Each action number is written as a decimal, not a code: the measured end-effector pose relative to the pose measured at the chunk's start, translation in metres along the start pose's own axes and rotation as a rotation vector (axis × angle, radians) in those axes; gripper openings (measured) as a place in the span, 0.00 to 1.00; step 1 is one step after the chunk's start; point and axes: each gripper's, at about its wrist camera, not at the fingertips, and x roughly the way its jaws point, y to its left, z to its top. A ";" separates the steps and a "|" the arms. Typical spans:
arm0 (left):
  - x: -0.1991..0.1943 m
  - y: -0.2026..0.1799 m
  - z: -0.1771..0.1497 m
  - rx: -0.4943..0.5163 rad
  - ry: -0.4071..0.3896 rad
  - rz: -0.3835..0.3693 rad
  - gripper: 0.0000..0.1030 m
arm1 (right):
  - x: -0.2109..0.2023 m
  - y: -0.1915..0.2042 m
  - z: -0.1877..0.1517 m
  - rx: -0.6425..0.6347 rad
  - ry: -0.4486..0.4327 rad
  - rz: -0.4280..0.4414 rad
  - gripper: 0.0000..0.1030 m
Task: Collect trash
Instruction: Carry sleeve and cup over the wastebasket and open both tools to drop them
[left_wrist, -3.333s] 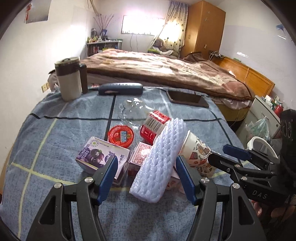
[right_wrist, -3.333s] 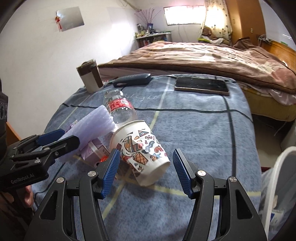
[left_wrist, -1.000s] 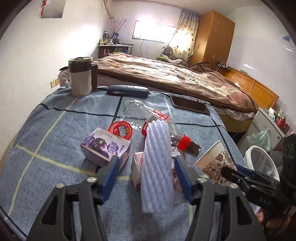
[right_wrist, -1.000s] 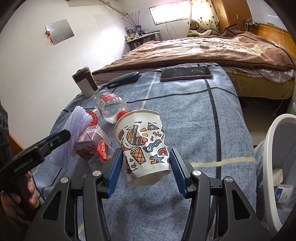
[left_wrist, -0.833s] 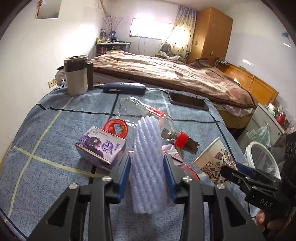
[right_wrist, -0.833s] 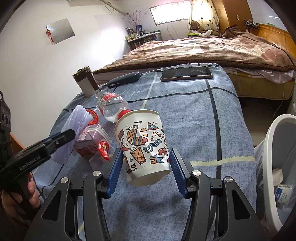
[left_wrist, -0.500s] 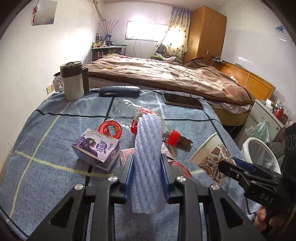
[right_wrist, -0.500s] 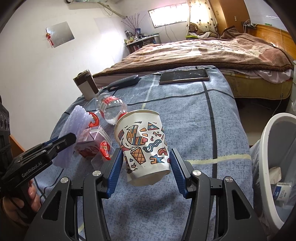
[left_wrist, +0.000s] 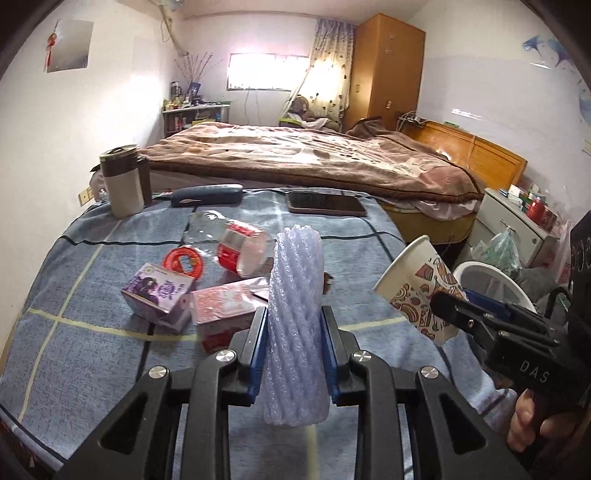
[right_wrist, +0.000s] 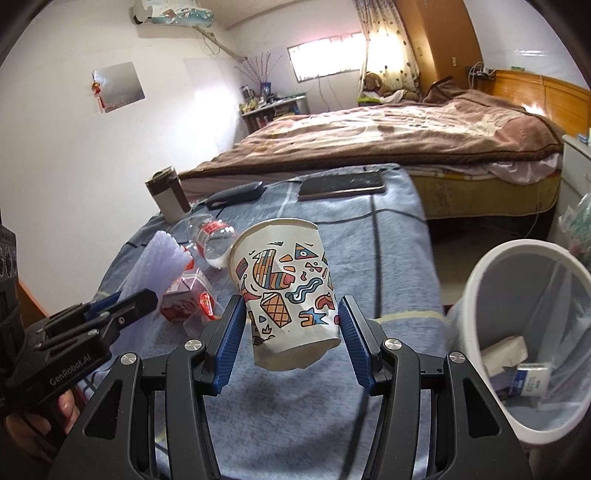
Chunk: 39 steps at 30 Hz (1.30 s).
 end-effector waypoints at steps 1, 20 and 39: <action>-0.001 -0.004 0.000 0.007 0.000 -0.005 0.27 | -0.004 -0.003 0.000 0.002 -0.008 -0.007 0.52; -0.004 -0.085 0.000 0.138 -0.023 -0.117 0.27 | -0.065 -0.056 -0.005 0.077 -0.114 -0.172 0.52; 0.037 -0.201 0.006 0.267 0.044 -0.309 0.28 | -0.092 -0.134 -0.017 0.213 -0.107 -0.423 0.52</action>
